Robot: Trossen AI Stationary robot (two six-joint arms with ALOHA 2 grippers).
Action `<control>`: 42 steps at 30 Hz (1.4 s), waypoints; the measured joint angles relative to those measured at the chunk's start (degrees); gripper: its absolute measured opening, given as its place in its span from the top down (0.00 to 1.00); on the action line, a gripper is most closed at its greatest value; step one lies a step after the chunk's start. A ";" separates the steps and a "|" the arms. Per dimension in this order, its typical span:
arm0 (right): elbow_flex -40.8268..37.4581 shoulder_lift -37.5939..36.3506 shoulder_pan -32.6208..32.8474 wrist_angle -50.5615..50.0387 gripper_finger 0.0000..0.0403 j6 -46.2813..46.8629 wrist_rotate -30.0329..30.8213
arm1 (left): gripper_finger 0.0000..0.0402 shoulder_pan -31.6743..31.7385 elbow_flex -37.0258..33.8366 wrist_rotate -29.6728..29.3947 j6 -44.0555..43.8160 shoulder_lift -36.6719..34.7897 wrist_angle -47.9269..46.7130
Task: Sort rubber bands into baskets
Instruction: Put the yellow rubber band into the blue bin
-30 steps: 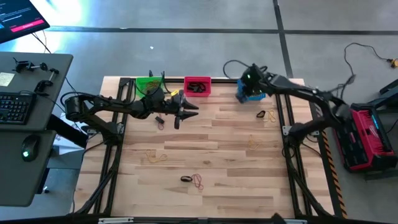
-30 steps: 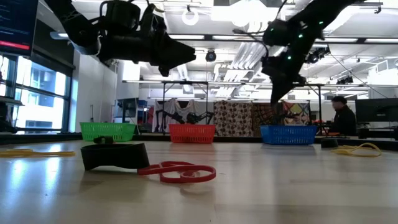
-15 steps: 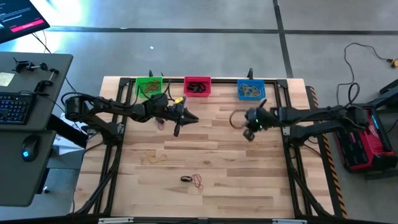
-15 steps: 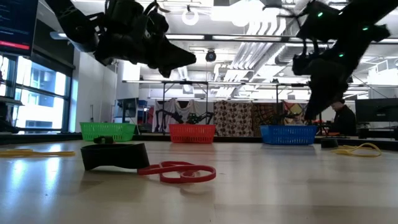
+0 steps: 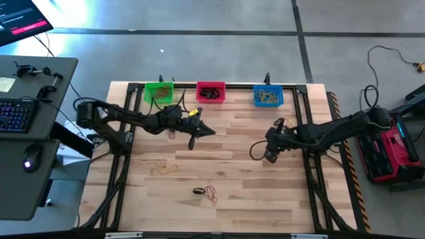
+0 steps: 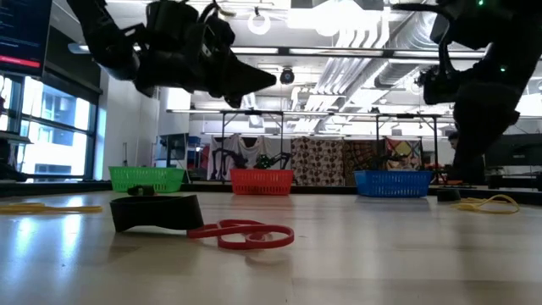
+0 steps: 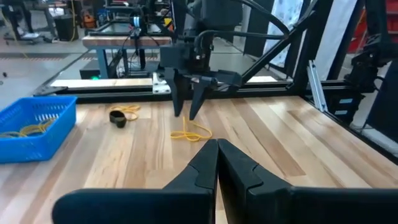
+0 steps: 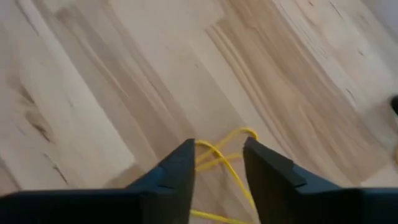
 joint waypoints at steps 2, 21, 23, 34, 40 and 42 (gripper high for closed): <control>0.00 0.00 0.50 -1.47 0.64 0.38 0.04 | 1.00 0.03 0.00 0.24 -0.78 2.07 2.41; 0.00 13.13 1.05 0.19 0.59 -2.92 -0.18 | 1.00 -0.70 0.00 1.00 -2.18 7.30 7.50; -0.31 13.86 1.04 2.91 0.59 -4.06 -1.53 | 1.00 -1.11 0.00 1.33 -2.12 7.30 7.48; -0.74 14.86 0.08 6.36 0.87 -6.77 -5.86 | 1.00 -4.12 -0.22 2.30 -1.57 7.30 6.94; -0.76 14.56 0.08 7.01 0.96 -8.30 -6.66 | 1.00 -4.51 -0.22 2.30 -1.57 7.30 6.96; -0.86 14.29 0.12 7.54 0.97 -8.33 -7.02 | 1.00 -4.53 -0.22 2.30 -1.57 7.30 7.02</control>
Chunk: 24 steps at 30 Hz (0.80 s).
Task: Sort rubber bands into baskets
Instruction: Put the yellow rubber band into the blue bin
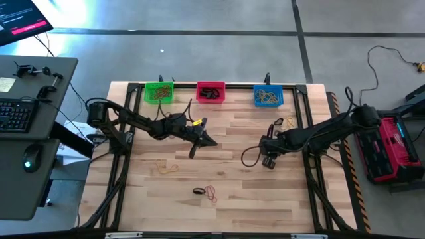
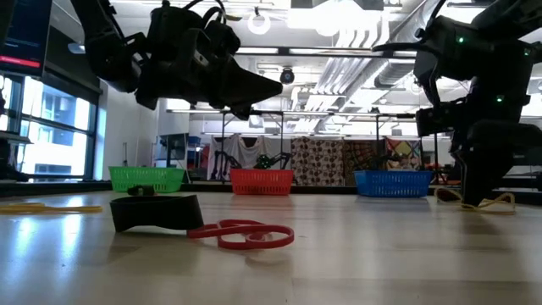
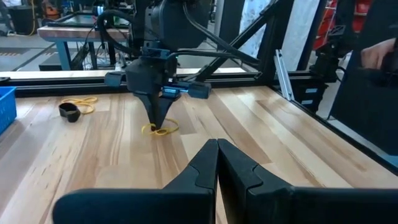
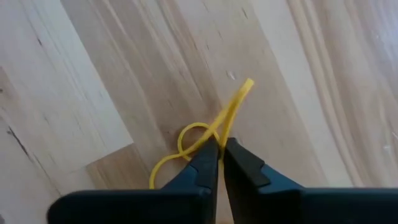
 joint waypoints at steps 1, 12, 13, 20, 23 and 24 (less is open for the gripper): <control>-0.07 -0.36 0.08 0.24 0.98 -0.11 -0.04 | 1.00 0.02 0.00 -0.02 0.00 0.00 -0.01; 1.40 -3.76 0.08 7.47 1.00 -4.59 2.78 | 1.00 -0.14 0.00 -2.23 -0.42 0.00 0.17; 1.40 -4.09 0.08 9.00 1.00 -5.47 3.99 | 1.00 -0.15 0.00 -2.60 -0.44 0.00 0.20; 1.43 -4.37 -1.60 18.96 1.00 -6.90 13.02 | 1.00 -0.87 0.00 -6.08 -0.54 0.00 0.37; 1.44 -4.37 -3.48 23.13 1.00 -7.17 15.06 | 1.00 -1.08 0.00 -5.87 -0.45 0.00 0.37; 1.45 -4.37 -4.22 24.42 1.00 -7.60 15.64 | 1.00 -1.19 0.00 -5.74 -0.30 0.00 0.37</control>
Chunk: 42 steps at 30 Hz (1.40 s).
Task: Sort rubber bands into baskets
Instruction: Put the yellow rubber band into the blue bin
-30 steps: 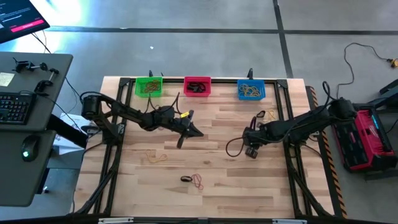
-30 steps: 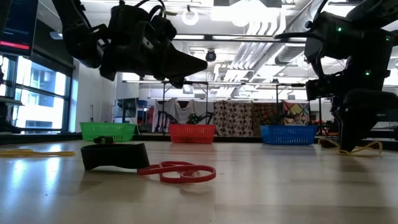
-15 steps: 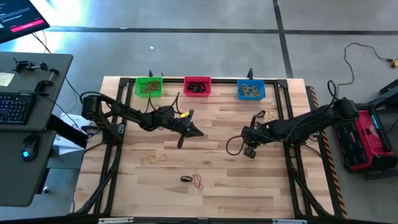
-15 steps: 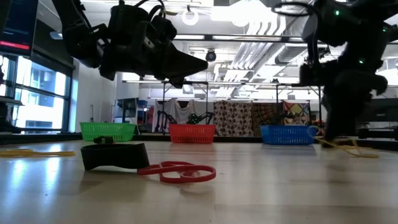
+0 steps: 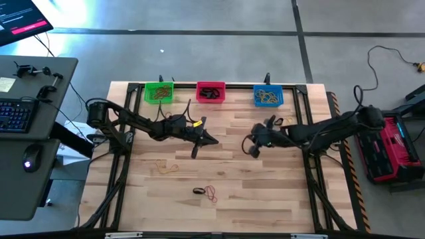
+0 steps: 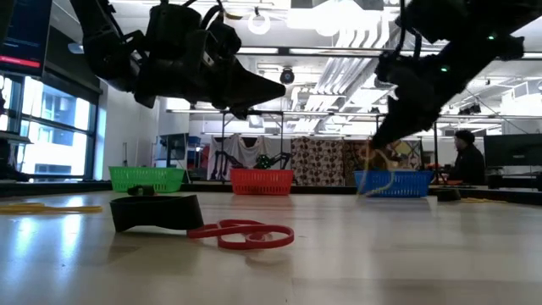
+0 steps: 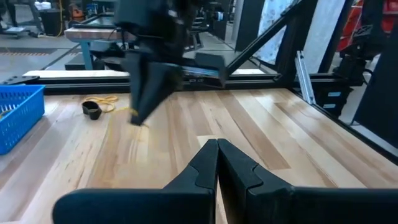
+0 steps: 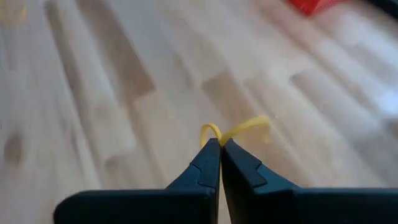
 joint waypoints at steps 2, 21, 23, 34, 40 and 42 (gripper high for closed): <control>0.00 0.00 -1.57 2.30 1.00 -0.87 0.64 | 1.00 -0.38 0.00 0.08 0.41 0.00 0.00; 0.07 -0.02 -20.69 16.08 1.00 -6.91 12.07 | 1.00 -1.39 0.00 -3.83 1.33 0.00 -0.04; 0.07 -0.02 -24.07 16.03 1.00 -7.22 13.48 | 1.00 -1.39 0.00 -3.83 1.35 0.00 -0.04; 0.07 2.67 -39.23 18.59 1.00 -9.89 13.50 | 1.00 -1.39 0.00 -3.83 1.37 0.00 -0.39; 0.07 7.97 -44.17 21.96 1.00 -9.92 11.34 | 1.00 -1.39 0.00 -3.82 1.73 0.00 -0.53; 0.06 9.91 -45.57 23.53 1.00 -10.42 10.38 | 1.00 -1.40 0.00 -3.83 1.80 0.00 -0.71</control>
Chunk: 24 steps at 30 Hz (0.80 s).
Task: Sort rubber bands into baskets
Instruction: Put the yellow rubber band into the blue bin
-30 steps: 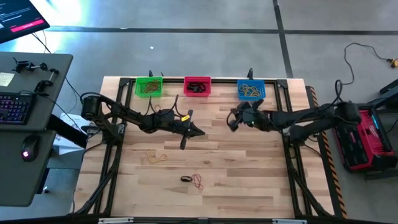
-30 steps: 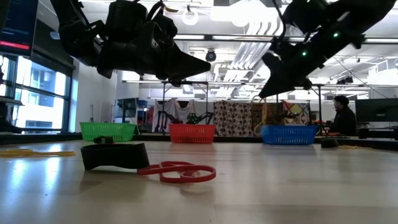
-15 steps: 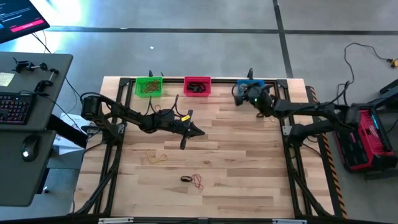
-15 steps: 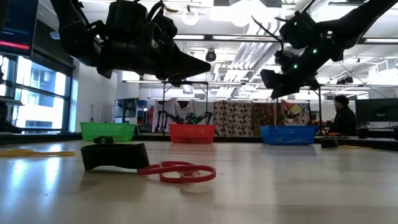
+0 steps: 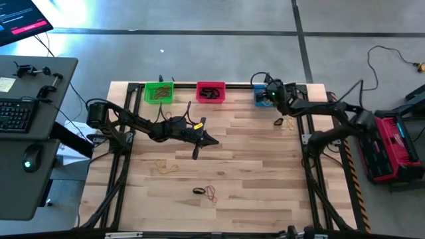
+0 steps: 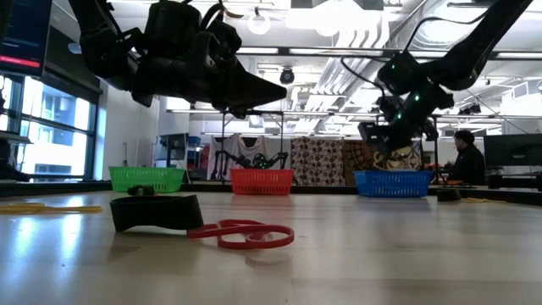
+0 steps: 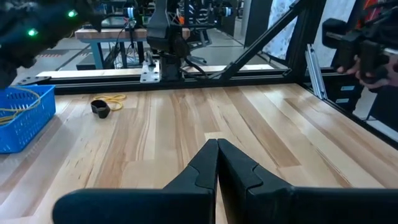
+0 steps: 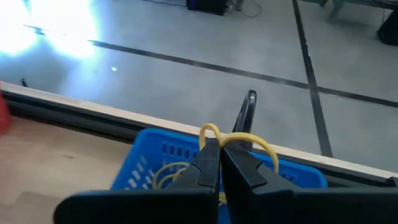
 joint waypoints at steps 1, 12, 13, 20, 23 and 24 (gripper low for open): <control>-0.01 0.89 -0.61 0.98 1.00 -0.28 -0.15 | 1.00 -0.01 0.00 0.00 0.01 0.00 -0.07; -0.02 2.48 -4.38 4.46 1.00 -0.66 -3.88 | 1.00 -0.01 0.00 0.00 0.01 0.00 -0.21; -0.02 2.48 -4.36 3.74 1.00 -0.03 -4.27 | 1.00 -0.01 0.00 0.00 0.01 0.00 -0.21; -0.02 2.50 -4.50 -3.06 1.00 6.16 -8.72 | 1.00 -0.01 0.00 0.02 0.04 0.00 -0.19; 0.12 2.52 -5.37 -5.70 1.00 11.03 -11.86 | 1.00 -0.01 0.00 0.02 0.08 0.00 -0.19; 0.68 2.52 -5.73 -8.04 1.00 12.56 -12.54 | 1.00 -0.01 0.00 0.02 0.29 0.00 -0.19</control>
